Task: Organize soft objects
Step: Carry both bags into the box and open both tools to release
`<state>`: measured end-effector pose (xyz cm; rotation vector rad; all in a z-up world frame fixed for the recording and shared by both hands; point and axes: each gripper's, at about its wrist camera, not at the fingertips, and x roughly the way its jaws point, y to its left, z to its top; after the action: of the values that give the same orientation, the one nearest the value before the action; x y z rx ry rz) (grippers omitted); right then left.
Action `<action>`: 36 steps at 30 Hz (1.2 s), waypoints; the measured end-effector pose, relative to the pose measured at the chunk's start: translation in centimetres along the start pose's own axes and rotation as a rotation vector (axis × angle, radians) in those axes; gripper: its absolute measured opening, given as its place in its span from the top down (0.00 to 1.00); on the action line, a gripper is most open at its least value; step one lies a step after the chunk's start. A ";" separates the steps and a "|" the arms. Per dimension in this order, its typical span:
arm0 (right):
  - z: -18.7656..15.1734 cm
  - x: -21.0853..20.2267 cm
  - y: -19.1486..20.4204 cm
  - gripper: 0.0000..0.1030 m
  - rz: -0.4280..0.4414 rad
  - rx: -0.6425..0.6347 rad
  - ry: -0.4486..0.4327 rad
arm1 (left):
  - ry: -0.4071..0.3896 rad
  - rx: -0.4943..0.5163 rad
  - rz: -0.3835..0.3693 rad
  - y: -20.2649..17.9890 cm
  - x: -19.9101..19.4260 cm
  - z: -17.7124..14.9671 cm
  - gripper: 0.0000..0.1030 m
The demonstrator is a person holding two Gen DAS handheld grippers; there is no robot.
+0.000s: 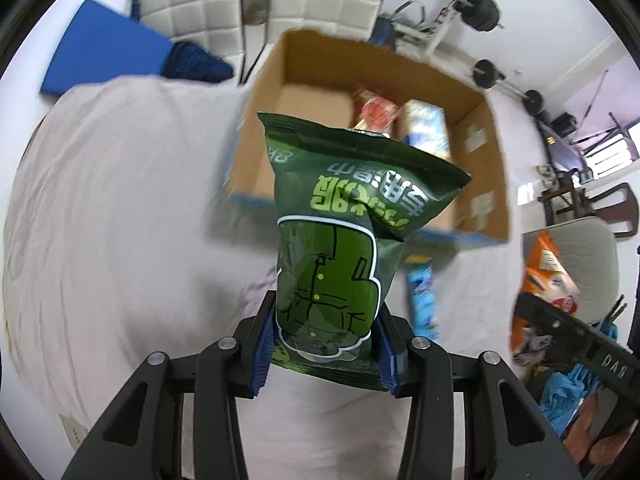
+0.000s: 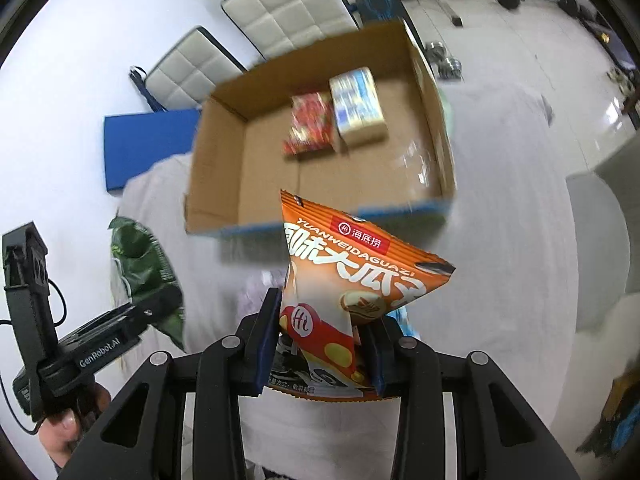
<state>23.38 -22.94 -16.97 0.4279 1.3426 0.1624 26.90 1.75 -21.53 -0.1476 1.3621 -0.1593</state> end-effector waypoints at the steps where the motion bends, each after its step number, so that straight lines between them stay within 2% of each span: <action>1: 0.8 -0.1 0.0 0.62 0.002 0.002 -0.006 | -0.006 0.008 -0.002 -0.3 -0.3 0.8 0.61; 7: 6.2 2.6 0.8 0.62 -0.066 0.001 -0.016 | -0.028 0.083 0.035 -3.4 0.8 6.5 0.61; 13: 9.8 8.1 -0.3 0.62 -0.153 0.003 0.052 | 0.045 0.094 0.065 -3.6 5.2 11.9 0.61; 19: 11.3 13.8 -1.8 0.62 -0.217 0.000 0.128 | 0.127 0.061 0.120 -2.2 10.8 16.9 0.61; 24: 12.2 17.1 -2.7 0.62 -0.250 0.005 0.170 | 0.172 0.066 0.173 -1.9 14.8 19.1 0.61; 29: 12.2 18.8 -3.0 0.62 -0.285 -0.007 0.197 | 0.197 0.083 0.187 -2.1 17.2 20.4 0.61; 32: 12.1 19.9 -3.3 0.60 -0.299 -0.003 0.252 | 0.230 0.099 0.210 -2.3 18.3 21.2 0.58; 34: 12.0 20.0 -3.5 0.52 -0.294 0.004 0.264 | 0.244 0.081 0.242 -2.1 18.8 21.6 0.57; 35: 12.0 19.9 -3.5 0.41 -0.299 0.002 0.256 | 0.246 0.068 0.236 -1.9 18.9 21.8 0.57; 36: 11.9 19.7 -3.4 0.41 -0.289 0.002 0.250 | 0.241 0.057 0.230 -1.8 18.8 22.0 0.57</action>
<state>38.98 -21.48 -34.21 0.2149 1.6349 -0.0268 52.11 -3.47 -34.79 0.0796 1.6016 -0.0224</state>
